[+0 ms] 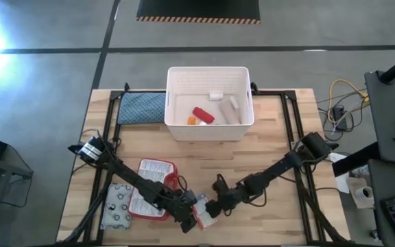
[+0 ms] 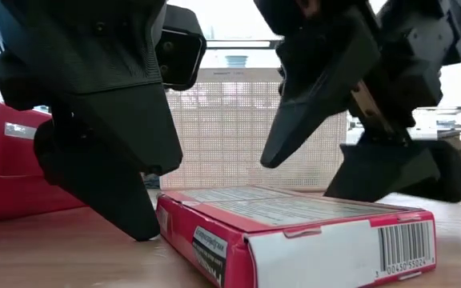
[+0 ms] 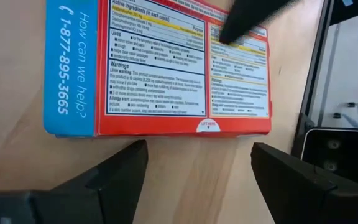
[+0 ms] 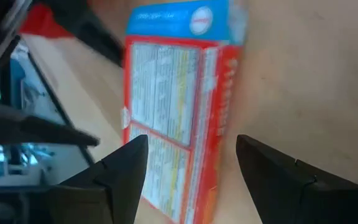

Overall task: Pick & place medical supplies in basket/bin
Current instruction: Put the red medicine box into the white bin

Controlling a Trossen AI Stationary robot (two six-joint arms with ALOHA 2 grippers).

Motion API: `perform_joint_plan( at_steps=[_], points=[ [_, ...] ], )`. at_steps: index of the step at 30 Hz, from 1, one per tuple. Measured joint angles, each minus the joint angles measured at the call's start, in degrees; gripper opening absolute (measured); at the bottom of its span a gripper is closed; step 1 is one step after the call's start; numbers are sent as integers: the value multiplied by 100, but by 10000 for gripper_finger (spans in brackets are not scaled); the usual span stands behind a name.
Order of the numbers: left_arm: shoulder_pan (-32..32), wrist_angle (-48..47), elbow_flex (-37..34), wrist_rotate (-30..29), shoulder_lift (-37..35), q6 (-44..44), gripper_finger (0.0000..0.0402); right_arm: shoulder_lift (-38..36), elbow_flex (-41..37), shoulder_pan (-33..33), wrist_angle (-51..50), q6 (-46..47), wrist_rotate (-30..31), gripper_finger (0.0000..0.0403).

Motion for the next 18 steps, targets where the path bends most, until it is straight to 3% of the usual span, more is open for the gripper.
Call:
perform_joint_plan(
  at_steps=[9,18],
  points=[
    [0,-85,-61,26,8,-8,269,7,-547,-7,998,169,-108,235],
    [13,-125,-74,44,15,43,269,63,151,-42,671,-545,-272,235]
  ],
)
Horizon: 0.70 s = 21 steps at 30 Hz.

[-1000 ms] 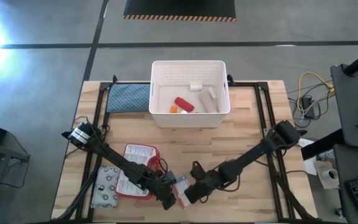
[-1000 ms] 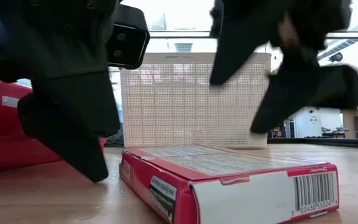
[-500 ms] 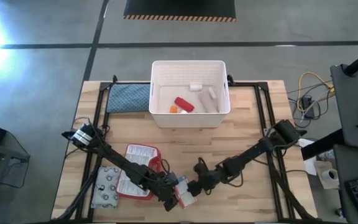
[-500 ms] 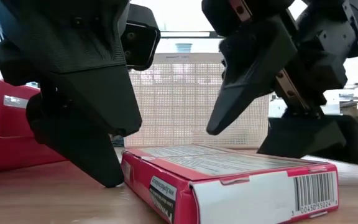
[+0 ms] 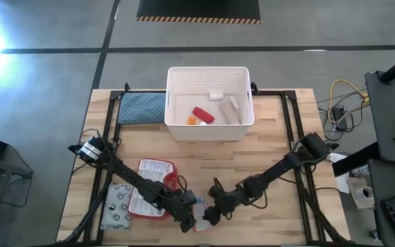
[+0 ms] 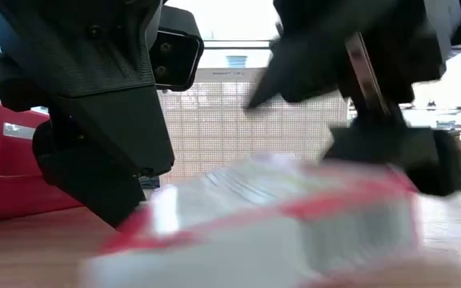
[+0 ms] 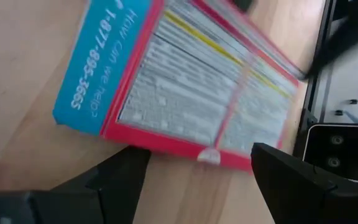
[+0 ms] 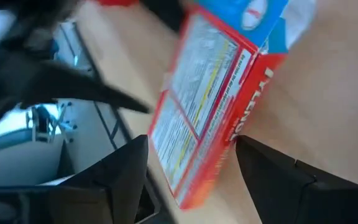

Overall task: Pick & place medical supplies in basket/bin
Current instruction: Put the red medicine box into the white bin

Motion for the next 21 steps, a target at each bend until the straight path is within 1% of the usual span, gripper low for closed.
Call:
perform_joint_plan(
  at_steps=[6,9,15,21],
  points=[
    [7,16,-7,-83,0,55,269,-13,683,-109,-732,-635,158,235],
    [5,26,-9,-101,0,64,269,-13,879,-143,-906,-814,136,235],
    [3,68,-2,-123,0,70,269,-13,926,-197,-961,-807,138,235],
    [5,72,59,-149,6,66,269,-22,915,-151,-1375,-559,94,235]
  ],
)
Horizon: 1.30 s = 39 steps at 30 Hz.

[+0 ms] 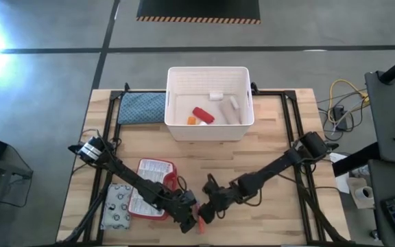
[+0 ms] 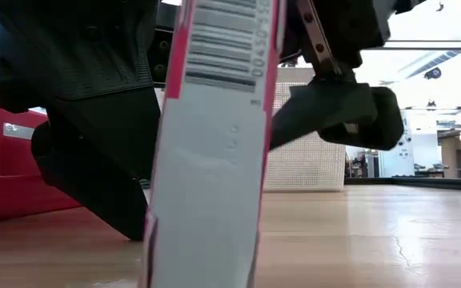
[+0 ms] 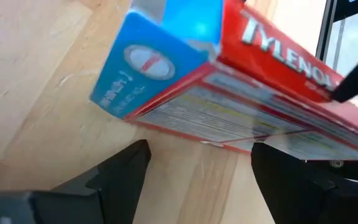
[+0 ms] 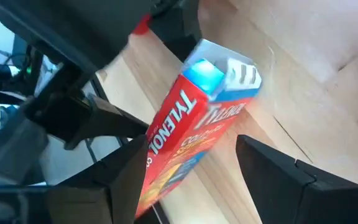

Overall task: Pick & place medical supplies in basket/bin
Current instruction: Put the red medicine box into the white bin

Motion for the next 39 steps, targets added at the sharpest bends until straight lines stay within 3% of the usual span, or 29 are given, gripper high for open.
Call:
perform_joint_plan(
  at_steps=[7,22,28,33,39],
  points=[
    [1,16,-4,-87,1,2,269,0,123,4,-66,214,-97,235],
    [134,143,9,-93,7,-29,269,-4,681,9,-1163,65,-170,235],
    [136,156,9,-107,7,-13,269,146,601,7,-1078,205,-124,235],
    [100,169,-28,-134,7,148,269,596,586,9,-302,368,-609,235],
    [29,181,-74,-191,4,177,269,678,693,7,-335,267,-667,229]
  ],
)
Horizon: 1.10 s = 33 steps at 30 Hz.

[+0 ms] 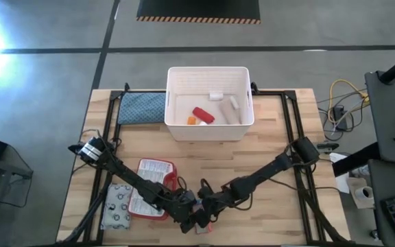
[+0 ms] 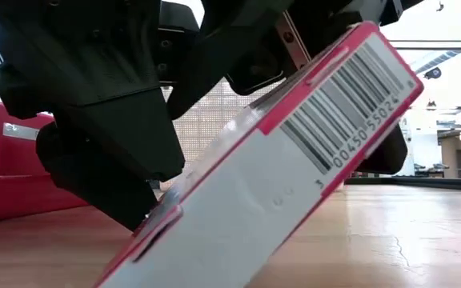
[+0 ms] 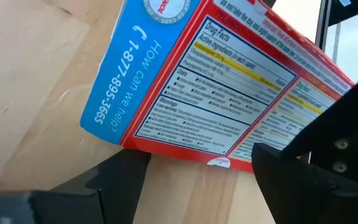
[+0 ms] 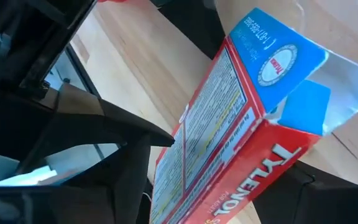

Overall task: Pick & place medical supplies in basket/bin
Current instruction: Put the red medicine box into the white bin

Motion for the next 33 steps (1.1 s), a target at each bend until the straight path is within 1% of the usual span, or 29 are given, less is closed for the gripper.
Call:
perform_joint_plan(
  at_steps=[2,5,8,12,15,17,21,24,27,29,33],
  points=[
    [-3,-23,22,-6,-16,4,269,-13,8,0,-139,-74,-2,219],
    [-21,-53,42,-83,-49,49,269,-15,3,30,-386,-99,-17,189],
    [-52,-75,41,-247,-102,61,269,-18,-11,52,-407,-190,-20,143],
    [-79,-253,48,-709,-157,86,269,-67,-11,81,-458,-326,-22,71],
    [-87,-384,69,-1074,-240,164,269,-209,-11,134,-740,-338,51,26],
    [-90,-375,74,-1330,-353,249,269,-338,-11,195,-1016,-334,255,20],
    [-90,-344,74,-1837,-619,544,269,-667,-27,346,-1622,-316,530,22],
    [-94,-351,86,-2227,-872,867,269,-1031,-29,461,-2091,-225,915,22],
    [-95,-326,94,-2704,-1172,1217,269,-1440,-27,559,-2618,-40,1458,22],
    [-94,-327,94,-3074,-1362,1450,269,-1722,-33,620,-2956,86,1943,22],
    [-94,-328,96,-3686,-1836,1886,269,-2436,-40,627,-3221,129,3017,22]
  ],
)
